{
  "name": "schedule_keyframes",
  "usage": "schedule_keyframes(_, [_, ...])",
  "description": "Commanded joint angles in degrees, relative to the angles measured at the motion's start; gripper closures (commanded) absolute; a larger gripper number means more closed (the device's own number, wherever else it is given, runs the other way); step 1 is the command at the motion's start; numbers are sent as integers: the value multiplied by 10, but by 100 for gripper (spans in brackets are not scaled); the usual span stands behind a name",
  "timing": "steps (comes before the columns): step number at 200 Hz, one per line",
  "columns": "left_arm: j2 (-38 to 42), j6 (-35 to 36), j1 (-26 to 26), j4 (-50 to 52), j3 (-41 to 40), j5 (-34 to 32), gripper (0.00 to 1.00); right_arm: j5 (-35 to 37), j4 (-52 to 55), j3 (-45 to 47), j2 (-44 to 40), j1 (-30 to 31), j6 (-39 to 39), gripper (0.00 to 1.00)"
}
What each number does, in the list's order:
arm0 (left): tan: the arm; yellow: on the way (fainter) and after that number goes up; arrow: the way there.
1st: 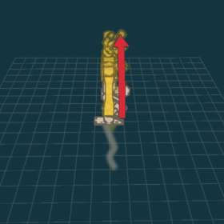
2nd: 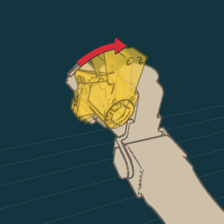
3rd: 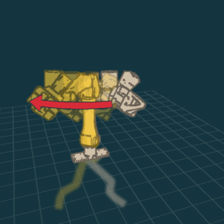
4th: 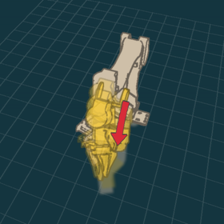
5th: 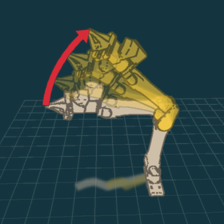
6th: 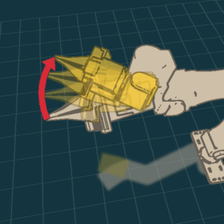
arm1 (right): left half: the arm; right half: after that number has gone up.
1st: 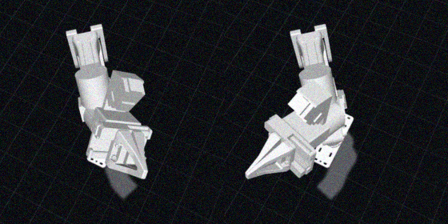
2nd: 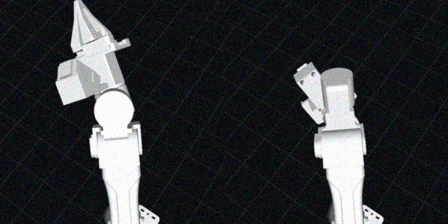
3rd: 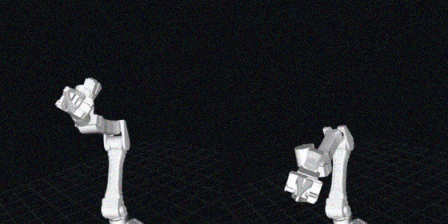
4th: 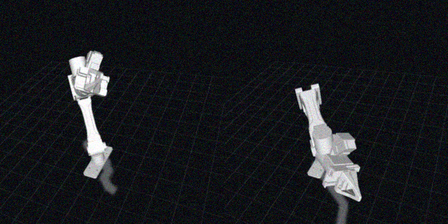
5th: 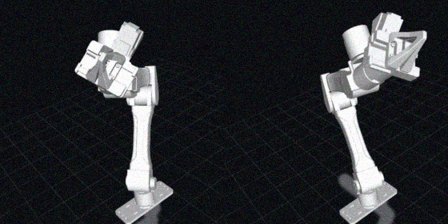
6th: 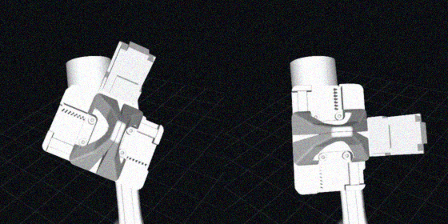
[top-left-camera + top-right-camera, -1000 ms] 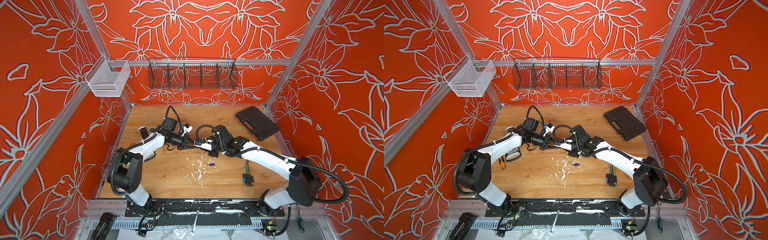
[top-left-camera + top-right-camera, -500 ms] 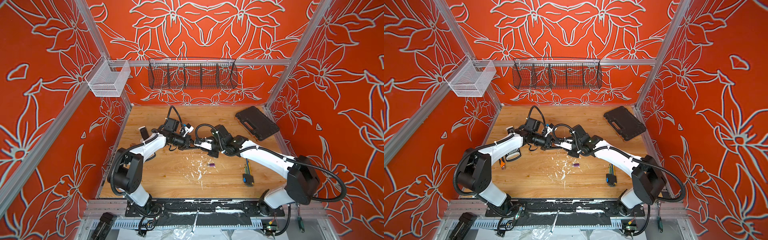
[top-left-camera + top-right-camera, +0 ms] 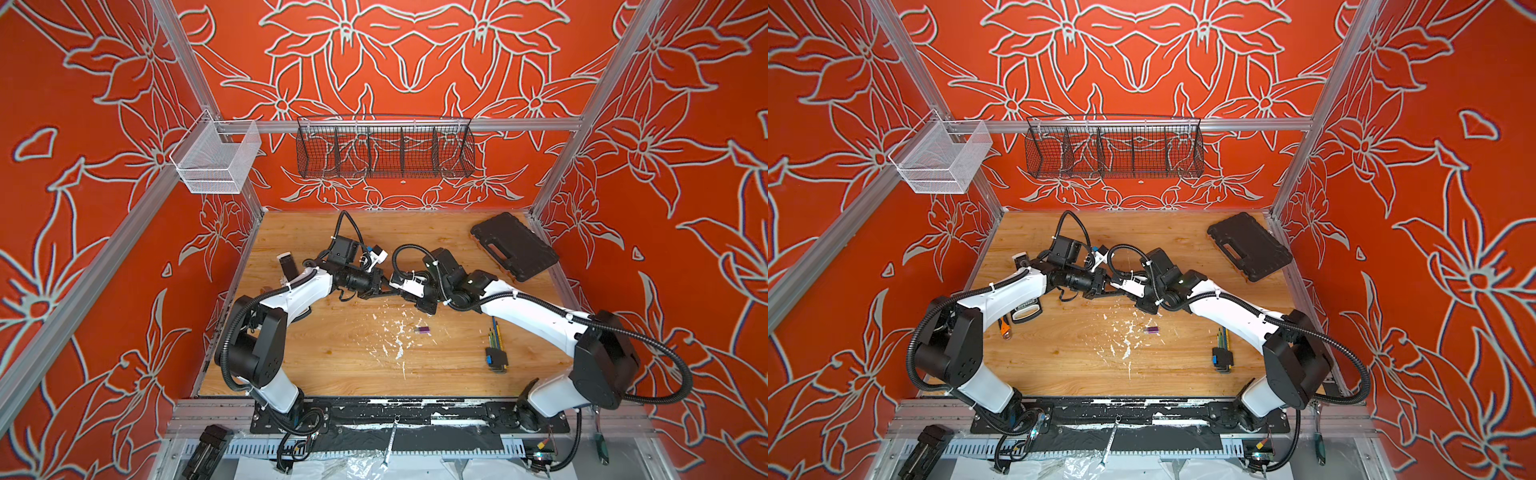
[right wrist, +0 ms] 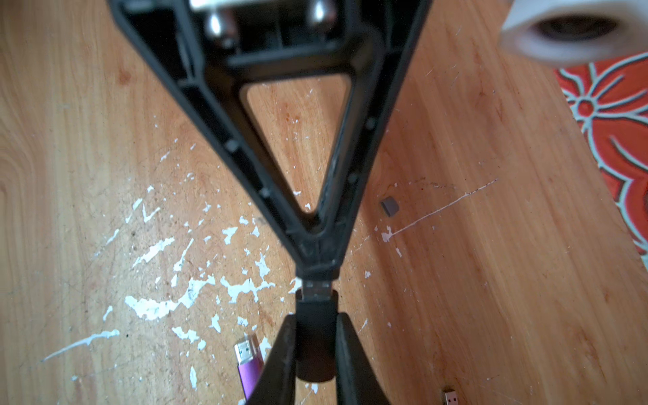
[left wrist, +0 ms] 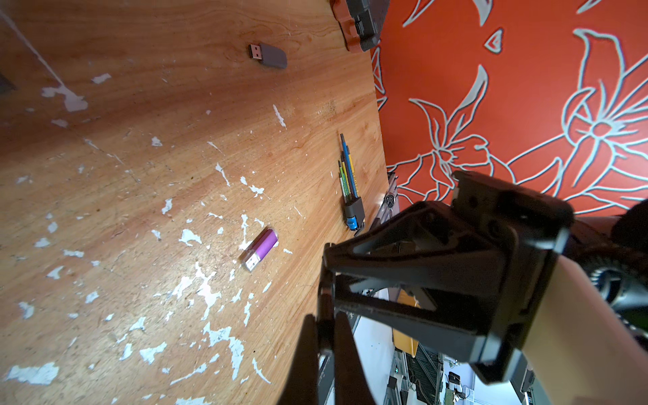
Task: Close the usb drive cover
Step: Close the cover of the USB drive.
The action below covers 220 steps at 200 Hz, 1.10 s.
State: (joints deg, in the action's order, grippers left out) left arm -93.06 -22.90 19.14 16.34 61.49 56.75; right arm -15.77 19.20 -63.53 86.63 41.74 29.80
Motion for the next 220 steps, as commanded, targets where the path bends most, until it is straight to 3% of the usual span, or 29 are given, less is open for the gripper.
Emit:
schedule_keyframes(1, [1,-19,21,-32,-14,6,100,-66,-103,-12,-5,12,-37,93])
schedule_keyframes(98, [1,-35,22,-65,-30,-5,100,-66,-106,-22,9,12,-14,93])
schedule_keyframes(173, [103,-28,-51,-71,-46,-106,54,1,-6,16,-1,-5,107,93])
schedule_keyframes(220, [162,7,-85,-28,-56,-160,50,29,55,12,32,-32,147,92])
